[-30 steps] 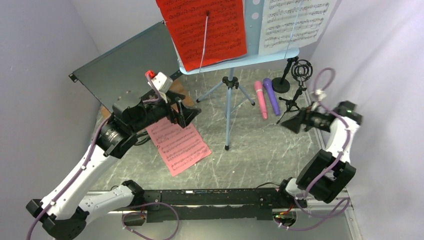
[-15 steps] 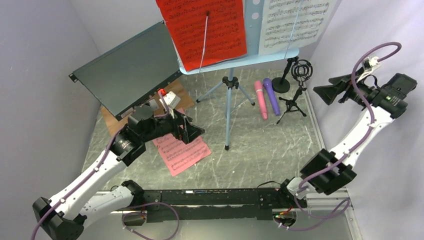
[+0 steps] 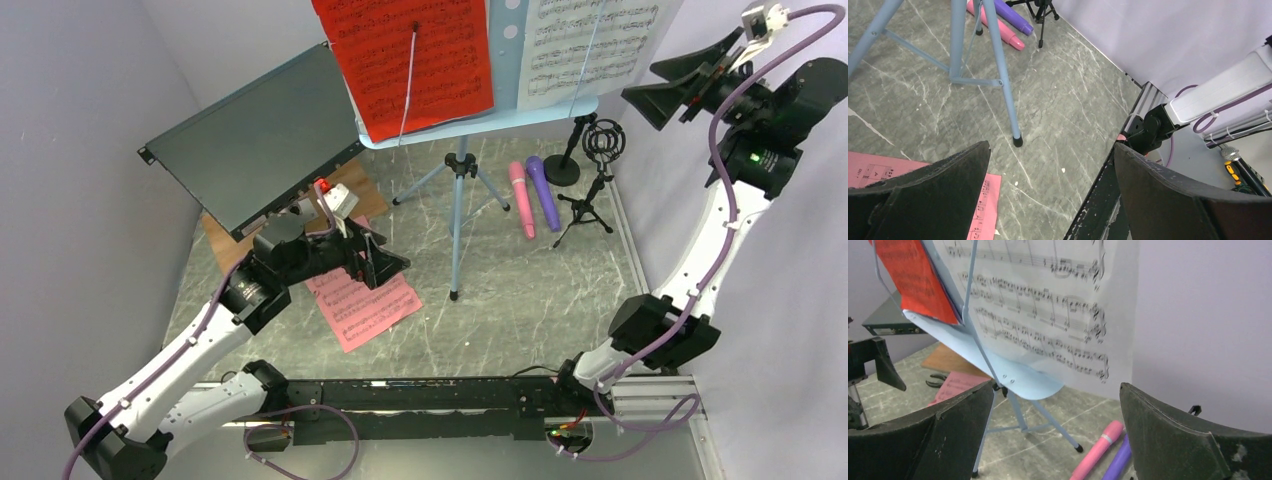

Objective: Pack up the instrument practice props
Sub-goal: Pick up the sheet music from the music stand.

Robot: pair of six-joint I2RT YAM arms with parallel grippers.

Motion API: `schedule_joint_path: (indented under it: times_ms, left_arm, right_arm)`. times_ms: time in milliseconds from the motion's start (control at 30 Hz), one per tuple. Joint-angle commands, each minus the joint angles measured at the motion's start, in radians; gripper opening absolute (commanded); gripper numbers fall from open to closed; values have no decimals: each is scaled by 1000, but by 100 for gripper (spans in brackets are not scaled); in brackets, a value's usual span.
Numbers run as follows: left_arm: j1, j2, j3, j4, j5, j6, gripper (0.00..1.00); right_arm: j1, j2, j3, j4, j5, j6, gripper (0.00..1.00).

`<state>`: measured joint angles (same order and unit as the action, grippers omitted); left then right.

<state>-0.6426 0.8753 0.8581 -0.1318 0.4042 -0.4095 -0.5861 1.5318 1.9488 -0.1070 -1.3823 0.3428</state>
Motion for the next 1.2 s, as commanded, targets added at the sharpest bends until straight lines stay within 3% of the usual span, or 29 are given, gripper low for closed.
schedule_joint_path:
  times_ms: [0, 233, 567, 767, 1033, 1167]
  left_arm:
    - [3, -45, -8, 38, 12, -8, 100]
    - [3, -32, 5, 24, 15, 3, 99]
    - [3, 8, 31, 20, 27, 3, 99]
    - [3, 10, 33, 21, 26, 0, 99]
    - [3, -1, 28, 13, 30, -3, 100]
    - [3, -13, 20, 12, 29, -5, 99]
  right_arm:
    - [16, 63, 108, 178, 35, 228, 100]
    - [58, 147, 219, 235, 43, 299, 100]
    - [102, 194, 253, 325, 34, 368, 97]
    - [127, 180, 261, 303, 21, 362, 72]
    - [116, 155, 320, 49, 130, 191, 42]
    - [93, 153, 319, 55, 152, 209, 17]
